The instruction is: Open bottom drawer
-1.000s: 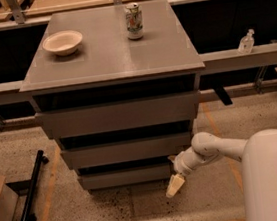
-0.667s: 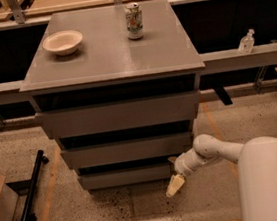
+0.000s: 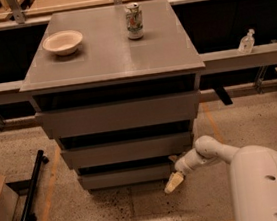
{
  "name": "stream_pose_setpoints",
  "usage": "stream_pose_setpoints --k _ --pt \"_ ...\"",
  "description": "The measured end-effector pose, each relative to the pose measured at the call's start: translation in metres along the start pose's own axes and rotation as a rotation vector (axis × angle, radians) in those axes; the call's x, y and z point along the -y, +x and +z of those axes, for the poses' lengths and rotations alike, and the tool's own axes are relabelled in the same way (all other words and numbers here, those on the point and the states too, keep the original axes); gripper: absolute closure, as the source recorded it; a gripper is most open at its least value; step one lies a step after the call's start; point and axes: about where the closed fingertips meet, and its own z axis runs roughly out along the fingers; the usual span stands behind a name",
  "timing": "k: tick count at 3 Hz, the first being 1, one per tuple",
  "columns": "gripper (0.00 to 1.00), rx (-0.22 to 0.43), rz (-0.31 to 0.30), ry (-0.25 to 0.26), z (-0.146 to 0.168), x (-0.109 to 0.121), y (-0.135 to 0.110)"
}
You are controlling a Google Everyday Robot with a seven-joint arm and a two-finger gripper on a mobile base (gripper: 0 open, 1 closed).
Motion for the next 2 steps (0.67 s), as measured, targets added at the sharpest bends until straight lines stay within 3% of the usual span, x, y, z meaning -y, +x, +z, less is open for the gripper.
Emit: stream_pose_setpoints --k 2 --pt "0.0 0.008 0.065 0.015 0.019 0.026 0.016"
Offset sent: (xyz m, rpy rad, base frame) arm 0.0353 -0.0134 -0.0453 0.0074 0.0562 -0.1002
